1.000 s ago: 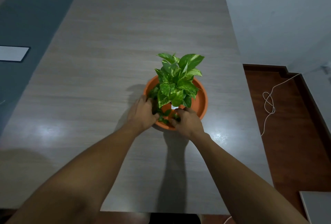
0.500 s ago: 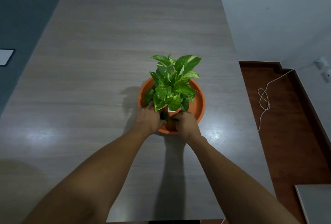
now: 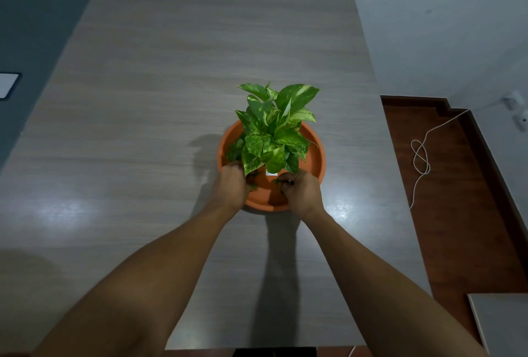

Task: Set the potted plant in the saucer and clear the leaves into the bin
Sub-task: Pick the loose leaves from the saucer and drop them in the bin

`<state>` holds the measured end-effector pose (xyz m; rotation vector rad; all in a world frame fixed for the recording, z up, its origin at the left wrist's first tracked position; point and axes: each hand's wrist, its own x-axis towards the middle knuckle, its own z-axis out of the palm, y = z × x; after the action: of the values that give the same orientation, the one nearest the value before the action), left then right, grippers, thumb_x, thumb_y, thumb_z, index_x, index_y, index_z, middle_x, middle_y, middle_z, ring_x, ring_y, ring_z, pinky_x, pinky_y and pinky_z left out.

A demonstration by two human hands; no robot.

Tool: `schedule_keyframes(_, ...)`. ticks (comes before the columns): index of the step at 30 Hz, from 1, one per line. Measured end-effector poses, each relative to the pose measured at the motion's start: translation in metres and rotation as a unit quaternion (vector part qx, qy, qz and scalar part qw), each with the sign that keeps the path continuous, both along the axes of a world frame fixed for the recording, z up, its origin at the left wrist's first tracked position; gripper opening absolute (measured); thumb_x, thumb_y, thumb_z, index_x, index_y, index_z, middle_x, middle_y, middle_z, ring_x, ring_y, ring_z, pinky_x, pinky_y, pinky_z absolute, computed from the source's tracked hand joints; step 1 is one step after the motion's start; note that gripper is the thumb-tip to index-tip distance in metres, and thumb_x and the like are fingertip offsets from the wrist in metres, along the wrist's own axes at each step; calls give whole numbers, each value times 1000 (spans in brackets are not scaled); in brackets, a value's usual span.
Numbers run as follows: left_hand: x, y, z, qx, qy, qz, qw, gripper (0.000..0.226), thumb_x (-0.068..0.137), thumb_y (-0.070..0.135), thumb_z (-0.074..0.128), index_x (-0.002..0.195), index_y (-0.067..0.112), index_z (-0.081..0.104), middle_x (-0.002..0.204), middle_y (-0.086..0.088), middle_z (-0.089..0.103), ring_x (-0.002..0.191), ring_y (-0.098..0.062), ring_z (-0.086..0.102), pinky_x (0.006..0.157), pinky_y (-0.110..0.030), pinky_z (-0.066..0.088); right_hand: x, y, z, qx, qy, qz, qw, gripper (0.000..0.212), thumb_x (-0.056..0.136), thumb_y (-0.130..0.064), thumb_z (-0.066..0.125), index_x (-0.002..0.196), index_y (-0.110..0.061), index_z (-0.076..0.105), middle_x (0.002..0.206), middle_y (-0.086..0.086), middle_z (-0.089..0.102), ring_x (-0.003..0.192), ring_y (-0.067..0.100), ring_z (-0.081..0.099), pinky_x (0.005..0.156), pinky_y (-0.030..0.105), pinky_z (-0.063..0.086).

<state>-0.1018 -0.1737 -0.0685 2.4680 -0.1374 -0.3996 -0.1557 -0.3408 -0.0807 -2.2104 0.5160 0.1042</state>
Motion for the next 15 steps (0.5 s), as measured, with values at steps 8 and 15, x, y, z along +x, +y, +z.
schedule_keyframes(8, -38, -6, 7, -100, -51, 99, 989, 14, 90, 4, 65, 96, 3, 77, 97, -12, 68, 88, -27, 65, 75, -29, 50, -29, -14, 23, 11, -33, -37, 999, 19, 84, 1, 66, 94, -7, 81, 90, 5, 75, 78, 12, 61, 61, -1, 39)
schedule_keyframes(15, -96, -58, 14, -137, -85, 101, 982, 18, 89, 2, 68, 105, 3, 77, 101, -9, 71, 92, -18, 65, 82, -16, 46, -75, -58, 37, 17, -57, -33, 998, 17, 84, 3, 67, 92, -5, 80, 79, 3, 68, 71, 15, 63, 61, 2, 42)
